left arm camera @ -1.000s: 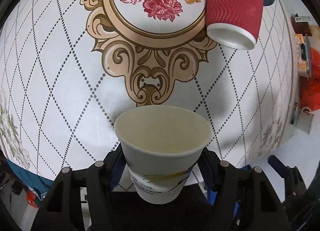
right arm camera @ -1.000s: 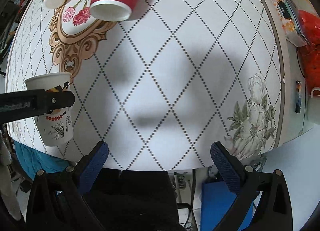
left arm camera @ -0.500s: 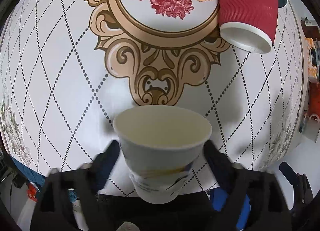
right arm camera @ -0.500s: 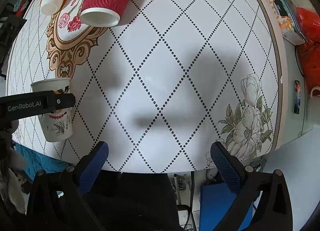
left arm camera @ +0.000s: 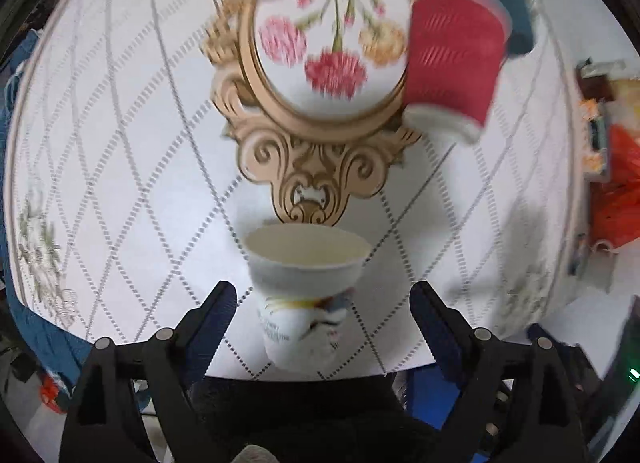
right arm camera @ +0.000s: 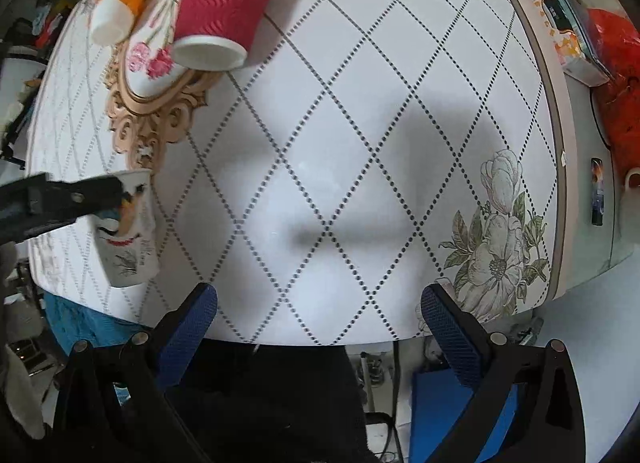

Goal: Flip cup upside down
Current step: 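Close the right tool on the cup while the left tool releases it, then rotate the held cup with the right tool until its opening faces down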

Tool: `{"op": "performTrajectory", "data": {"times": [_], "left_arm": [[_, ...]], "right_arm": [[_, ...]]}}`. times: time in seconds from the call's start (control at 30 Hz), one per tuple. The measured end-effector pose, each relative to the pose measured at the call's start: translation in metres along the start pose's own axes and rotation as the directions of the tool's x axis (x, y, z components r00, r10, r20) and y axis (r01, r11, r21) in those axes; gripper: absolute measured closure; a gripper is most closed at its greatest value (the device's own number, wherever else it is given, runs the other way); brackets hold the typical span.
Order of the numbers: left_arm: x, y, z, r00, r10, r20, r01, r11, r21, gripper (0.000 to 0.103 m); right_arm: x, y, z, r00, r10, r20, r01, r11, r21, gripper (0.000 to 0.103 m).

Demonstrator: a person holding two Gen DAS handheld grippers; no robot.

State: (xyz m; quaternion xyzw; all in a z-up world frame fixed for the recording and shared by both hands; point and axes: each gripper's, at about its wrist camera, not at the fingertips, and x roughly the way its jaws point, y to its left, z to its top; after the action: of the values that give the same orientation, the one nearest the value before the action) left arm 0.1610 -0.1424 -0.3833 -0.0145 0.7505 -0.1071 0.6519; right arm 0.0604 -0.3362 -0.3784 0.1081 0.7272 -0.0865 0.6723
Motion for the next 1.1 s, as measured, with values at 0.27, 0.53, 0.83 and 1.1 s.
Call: {"op": "performTrajectory", "data": {"times": [0.27, 0.53, 0.83, 1.1], "left_arm": [[-0.066, 0.047, -0.022, 0.978, 0.108, 0.179, -0.099, 0.993, -0.058, 0.014], [-0.040, 0.118, -0.045, 0.976, 0.182, 0.119, -0.161, 0.973, -0.162, 0.014], [-0.028, 0.154, -0.058, 0.984, 0.156, 0.091, -0.136, 0.971, -0.196, 0.014], [-0.018, 0.163, -0.061, 0.985, 0.155, 0.080, -0.138, 0.973, -0.187, 0.014]], "right_arm": [[-0.013, 0.042, 0.012, 0.987, 0.158, -0.002, -0.158, 0.987, -0.014, 0.000], [0.005, 0.109, 0.030, 0.973, 0.229, -0.012, -0.230, 0.973, -0.030, 0.013], [0.026, 0.139, 0.034, 0.985, 0.166, -0.053, -0.170, 0.983, -0.071, 0.036], [0.020, 0.147, 0.032, 0.990, 0.129, -0.064, -0.134, 0.987, -0.089, 0.037]]}}
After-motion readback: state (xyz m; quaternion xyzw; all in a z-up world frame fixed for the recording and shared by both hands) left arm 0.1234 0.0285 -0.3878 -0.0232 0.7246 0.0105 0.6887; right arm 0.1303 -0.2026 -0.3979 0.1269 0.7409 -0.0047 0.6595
